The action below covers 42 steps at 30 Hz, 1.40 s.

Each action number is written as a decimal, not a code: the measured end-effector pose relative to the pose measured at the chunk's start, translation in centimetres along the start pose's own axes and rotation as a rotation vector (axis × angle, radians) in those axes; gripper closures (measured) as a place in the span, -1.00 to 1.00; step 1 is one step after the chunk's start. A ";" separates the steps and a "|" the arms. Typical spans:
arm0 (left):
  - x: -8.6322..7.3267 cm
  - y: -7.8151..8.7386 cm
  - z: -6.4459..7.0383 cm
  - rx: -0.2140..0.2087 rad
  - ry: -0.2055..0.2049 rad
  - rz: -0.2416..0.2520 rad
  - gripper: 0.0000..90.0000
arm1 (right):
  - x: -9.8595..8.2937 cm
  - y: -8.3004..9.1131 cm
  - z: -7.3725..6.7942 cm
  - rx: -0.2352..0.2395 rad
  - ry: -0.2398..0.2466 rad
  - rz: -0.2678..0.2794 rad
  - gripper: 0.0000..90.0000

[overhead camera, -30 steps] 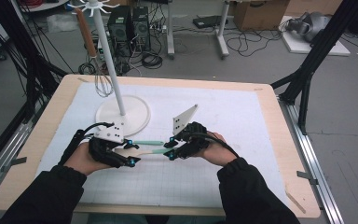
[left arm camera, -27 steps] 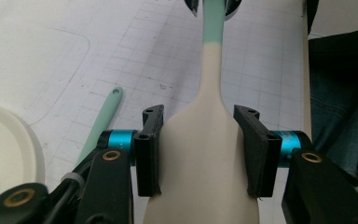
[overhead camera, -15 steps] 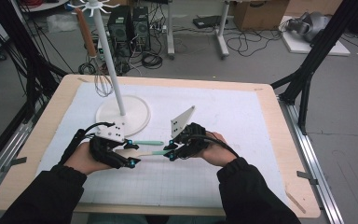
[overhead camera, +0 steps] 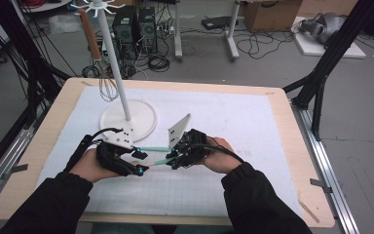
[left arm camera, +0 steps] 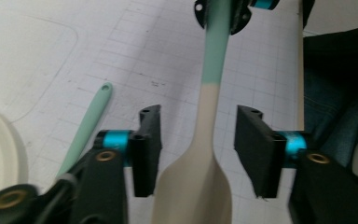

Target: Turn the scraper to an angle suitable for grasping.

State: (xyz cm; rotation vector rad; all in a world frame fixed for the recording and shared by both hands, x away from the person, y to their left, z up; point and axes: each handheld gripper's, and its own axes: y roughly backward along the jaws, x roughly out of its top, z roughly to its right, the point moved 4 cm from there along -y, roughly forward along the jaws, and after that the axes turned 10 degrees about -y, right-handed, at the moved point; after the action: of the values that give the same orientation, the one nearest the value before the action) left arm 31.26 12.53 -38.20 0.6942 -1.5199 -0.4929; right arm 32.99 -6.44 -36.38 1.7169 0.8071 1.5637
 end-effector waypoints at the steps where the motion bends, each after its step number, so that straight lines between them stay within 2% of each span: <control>1: 0.0 -0.2 0.0 0.001 0.003 -0.006 0.24 | 0.1 -0.1 -0.1 -0.003 0.006 -0.004 0.66; 2: 0.0 -0.2 0.0 -0.009 -0.014 -0.023 0.32 | 0.2 -0.1 -0.1 -0.002 0.009 -0.005 0.66; 6: 0.1 -0.5 0.1 -0.023 -0.010 -0.029 0.54 | 0.6 -0.3 -0.5 -0.006 0.030 -0.006 0.66; 12: 0.2 -0.8 0.2 -0.038 -0.019 -0.035 0.59 | 0.7 -0.3 -0.8 -0.015 0.045 -0.009 0.65; 15: 0.2 -0.9 0.5 -0.054 -0.025 -0.037 0.73 | 0.8 -0.4 -0.9 -0.018 0.047 -0.011 0.65; 21: 0.3 -0.7 0.7 -0.063 -0.051 -0.039 0.77 | 0.7 -0.3 -1.0 -0.006 0.037 -0.002 0.63; 24: 0.4 -0.6 0.8 -0.051 -0.058 -0.026 0.78 | 0.6 -0.2 -0.8 0.000 0.014 0.017 0.59; 25: 0.4 -0.6 0.7 -0.049 -0.072 -0.035 0.78 | 0.6 -0.1 -0.8 -0.002 0.016 0.021 0.59; 26: 0.4 -0.6 0.8 -0.046 -0.066 -0.028 0.78 | 0.6 -0.1 -0.8 -0.004 0.018 0.018 0.59; 28: 0.4 -0.6 0.8 -0.046 -0.080 -0.036 0.79 | 0.5 -0.1 -0.9 -0.001 0.016 0.017 0.59; 39: 0.2 -0.3 0.7 -0.041 -0.078 -0.032 0.79 | 0.0 0.4 -0.6 -0.008 0.005 0.024 0.56; 42: 0.2 -0.4 0.8 -0.051 -0.078 -0.035 0.78 | 0.0 0.3 -0.7 0.001 0.022 0.011 0.62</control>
State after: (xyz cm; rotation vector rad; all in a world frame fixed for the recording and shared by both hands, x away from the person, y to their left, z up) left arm 30.48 12.02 -38.42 0.6699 -1.5647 -0.5893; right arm 32.26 -6.60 -36.06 1.7101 0.8106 1.5920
